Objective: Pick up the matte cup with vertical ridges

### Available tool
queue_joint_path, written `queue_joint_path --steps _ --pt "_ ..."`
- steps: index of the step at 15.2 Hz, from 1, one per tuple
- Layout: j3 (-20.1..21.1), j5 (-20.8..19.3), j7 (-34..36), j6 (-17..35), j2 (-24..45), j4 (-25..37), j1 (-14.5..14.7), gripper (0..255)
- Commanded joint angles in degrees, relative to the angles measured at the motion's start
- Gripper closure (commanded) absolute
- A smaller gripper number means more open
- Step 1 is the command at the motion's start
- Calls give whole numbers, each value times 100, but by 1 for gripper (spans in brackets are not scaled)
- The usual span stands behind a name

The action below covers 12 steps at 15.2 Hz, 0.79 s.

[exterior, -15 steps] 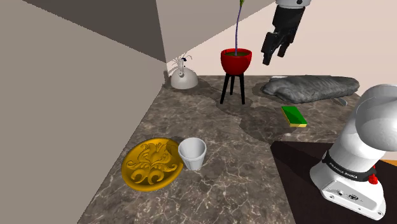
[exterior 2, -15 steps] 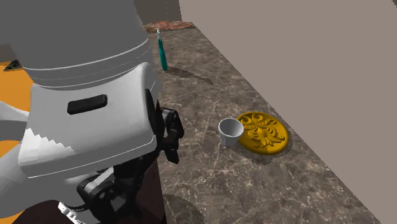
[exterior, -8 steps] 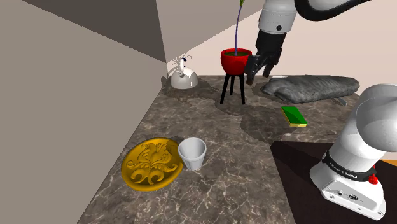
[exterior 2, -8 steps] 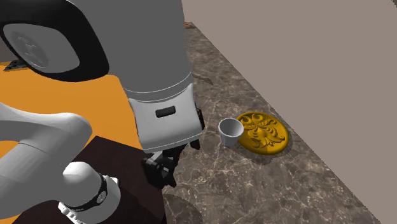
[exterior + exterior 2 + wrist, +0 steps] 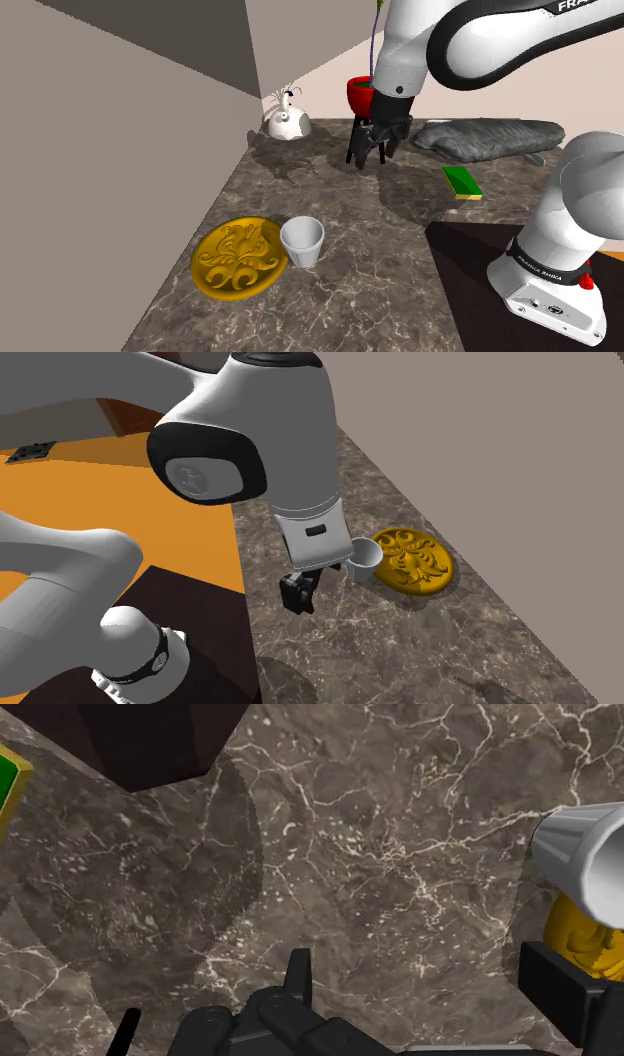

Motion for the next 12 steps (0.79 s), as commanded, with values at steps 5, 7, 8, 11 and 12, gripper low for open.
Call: queue_joint_path --steps 5,7,8,11,12 --pt "613 341 690 1082 946 58 139 0" --pt "825 377 938 1431 1327 160 146 0" --pt "933 376 1069 1602 1525 222 141 0" --pt "1258 269 1508 2097 2152 456 97 0" --pt "1365 193 1675 2255 2370 549 73 0"
